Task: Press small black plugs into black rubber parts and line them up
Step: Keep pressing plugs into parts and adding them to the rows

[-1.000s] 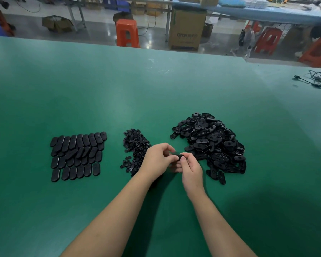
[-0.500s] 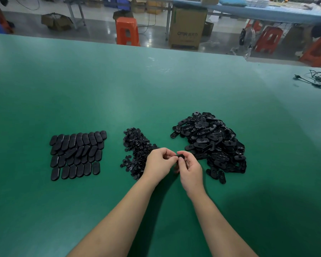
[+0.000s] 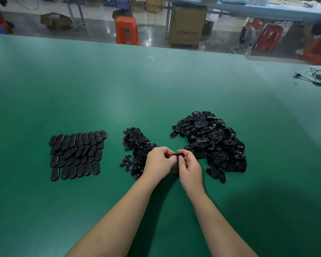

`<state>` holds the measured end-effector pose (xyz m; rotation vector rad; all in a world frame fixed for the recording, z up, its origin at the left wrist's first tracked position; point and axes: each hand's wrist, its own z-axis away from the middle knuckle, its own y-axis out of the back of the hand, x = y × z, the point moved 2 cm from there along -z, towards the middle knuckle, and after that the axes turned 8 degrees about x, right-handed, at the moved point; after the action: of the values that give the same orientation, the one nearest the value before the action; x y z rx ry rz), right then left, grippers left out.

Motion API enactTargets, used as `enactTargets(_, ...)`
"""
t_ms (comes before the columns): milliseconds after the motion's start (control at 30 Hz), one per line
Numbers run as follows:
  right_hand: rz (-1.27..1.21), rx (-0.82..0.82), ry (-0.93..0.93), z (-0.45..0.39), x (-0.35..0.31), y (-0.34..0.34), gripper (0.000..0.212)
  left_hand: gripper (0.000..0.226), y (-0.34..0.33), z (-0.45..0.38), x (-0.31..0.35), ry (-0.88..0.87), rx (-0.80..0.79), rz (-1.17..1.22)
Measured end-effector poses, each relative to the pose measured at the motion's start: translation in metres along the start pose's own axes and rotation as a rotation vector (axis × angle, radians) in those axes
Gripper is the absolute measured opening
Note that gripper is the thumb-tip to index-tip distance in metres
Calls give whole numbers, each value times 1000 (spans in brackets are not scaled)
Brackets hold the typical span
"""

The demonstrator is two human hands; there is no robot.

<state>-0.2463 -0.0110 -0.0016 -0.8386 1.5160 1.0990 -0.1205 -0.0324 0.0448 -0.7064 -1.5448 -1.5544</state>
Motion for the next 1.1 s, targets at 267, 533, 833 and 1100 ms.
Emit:
enactTargets(267, -32, -13, -24, 0, 0, 1, 24, 10, -1, 3, 1, -3, 39, -40)
enactTargets(533, -34, 31, -19, -1, 0, 3, 26, 8, 2, 3, 6, -140, -1, -120)
enactTargets(833, -22, 17, -42, 0, -3, 2, 26, 31, 2, 9, 1, -457, 24, -342)
enactTargets(1100, -62, -4, -41, 2, -9, 3, 23, 19, 45, 7, -22, -598, 344, -450)
